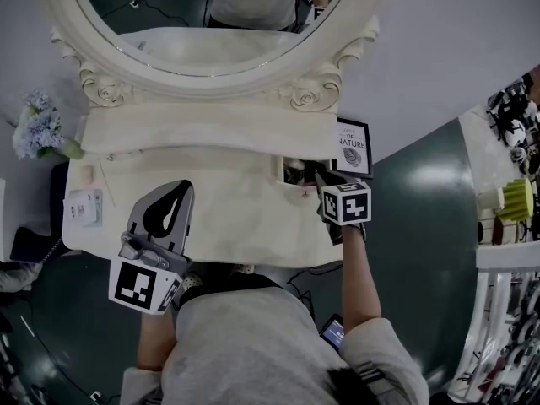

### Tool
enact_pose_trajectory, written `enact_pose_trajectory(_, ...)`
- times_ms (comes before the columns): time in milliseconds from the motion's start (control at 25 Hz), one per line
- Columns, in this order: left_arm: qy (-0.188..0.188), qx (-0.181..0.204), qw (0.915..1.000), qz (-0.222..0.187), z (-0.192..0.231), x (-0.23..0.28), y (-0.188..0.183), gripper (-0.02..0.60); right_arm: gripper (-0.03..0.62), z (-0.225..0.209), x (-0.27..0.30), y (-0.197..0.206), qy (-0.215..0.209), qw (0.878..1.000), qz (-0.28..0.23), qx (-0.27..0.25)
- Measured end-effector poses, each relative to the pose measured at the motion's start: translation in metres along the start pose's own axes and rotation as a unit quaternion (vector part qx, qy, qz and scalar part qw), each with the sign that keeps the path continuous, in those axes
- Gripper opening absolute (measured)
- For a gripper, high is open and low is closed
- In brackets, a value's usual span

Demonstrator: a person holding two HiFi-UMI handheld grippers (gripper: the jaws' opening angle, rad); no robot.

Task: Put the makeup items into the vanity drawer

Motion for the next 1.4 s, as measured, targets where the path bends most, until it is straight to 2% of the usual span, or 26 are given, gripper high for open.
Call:
enact_pose_trajectory(280, 0.007, 0.007, 1.0, -0.001, 0.005, -0.009, -0.005, 0.015, 0.045, 0.003, -0.021, -0.013, 0.029, 0.997, -0.063, 0.035)
enact_pose_trajectory(360, 0.01, 0.009, 0.9999, -0.003, 0.006, -0.013, -0.007, 0.014, 0.058, 0.014, -0.032, -0.024, 0.015, 0.993, -0.099, 0.057)
enact_pose_trajectory(520, 0.017, 0.011, 0.9998, -0.007, 0.01, -0.02, -0.011, 0.014, 0.057, 0.05, -0.055, -0.049, -0.039, 0.98, -0.174, 0.093)
enact_pose_trajectory(680, 0.024, 0.013, 0.9995, -0.014, 0.014, -0.027, -0.016, 0.015, 0.044, 0.087, -0.07, -0.063, -0.067, 0.973, -0.206, 0.073)
enact_pose_trajectory(960, 0.031, 0.012, 0.9992, -0.021, 0.022, -0.04, -0.021, 0.015, 0.035, 0.134, -0.093, -0.075, -0.07, 0.968, -0.237, 0.045)
enact_pose_trajectory(1400, 0.041, 0.019, 0.9983, -0.036, 0.025, -0.065, -0.034, 0.015, 0.035, 0.199, -0.143, -0.092, -0.101, 0.945, -0.31, 0.017)
Point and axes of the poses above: the fingertips, and each gripper's own axes: x forward along the fingers, z to its left, y out of its underside, the point moved 1 cm from there along -x, backward along the fingers, and after that the axes turned 3 degrees about -x, right-handed, at the moved point
